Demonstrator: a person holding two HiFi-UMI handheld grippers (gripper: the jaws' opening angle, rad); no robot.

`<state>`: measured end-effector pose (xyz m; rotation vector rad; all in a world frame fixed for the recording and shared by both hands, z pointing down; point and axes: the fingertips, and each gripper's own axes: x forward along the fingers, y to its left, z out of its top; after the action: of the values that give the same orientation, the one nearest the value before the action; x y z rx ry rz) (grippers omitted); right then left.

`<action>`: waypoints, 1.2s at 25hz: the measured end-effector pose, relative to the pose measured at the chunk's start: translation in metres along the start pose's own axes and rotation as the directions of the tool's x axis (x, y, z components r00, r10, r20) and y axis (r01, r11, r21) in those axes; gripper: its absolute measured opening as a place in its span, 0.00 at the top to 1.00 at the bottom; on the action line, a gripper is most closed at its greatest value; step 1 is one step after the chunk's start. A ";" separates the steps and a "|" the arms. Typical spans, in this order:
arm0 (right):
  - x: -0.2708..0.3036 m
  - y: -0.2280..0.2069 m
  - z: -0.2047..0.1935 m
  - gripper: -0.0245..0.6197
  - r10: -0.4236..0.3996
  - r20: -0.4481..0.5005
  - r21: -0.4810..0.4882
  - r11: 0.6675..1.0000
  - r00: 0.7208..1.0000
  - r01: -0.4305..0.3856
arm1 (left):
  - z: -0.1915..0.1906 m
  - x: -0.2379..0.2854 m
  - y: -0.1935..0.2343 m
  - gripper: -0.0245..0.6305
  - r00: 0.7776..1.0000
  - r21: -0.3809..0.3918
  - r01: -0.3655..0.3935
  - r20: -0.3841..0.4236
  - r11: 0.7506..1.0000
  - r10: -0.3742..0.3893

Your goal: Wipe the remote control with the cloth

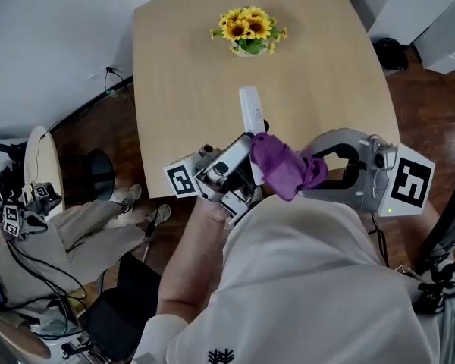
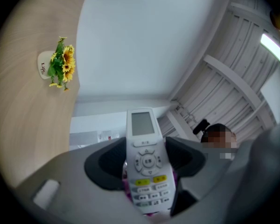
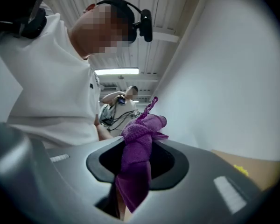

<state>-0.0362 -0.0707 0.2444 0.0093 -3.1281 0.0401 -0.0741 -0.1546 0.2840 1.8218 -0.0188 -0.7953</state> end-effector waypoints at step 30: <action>-0.027 -0.124 -0.007 0.77 -0.255 0.090 0.060 0.966 0.963 0.251 | -0.028 -0.002 -0.014 0.53 0.992 0.031 0.053 -0.114 0.998 -0.049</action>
<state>-0.0083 -0.1945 0.2544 0.4240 -3.1921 0.1154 -0.0663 -0.1247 0.2779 1.9035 0.0891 -0.7299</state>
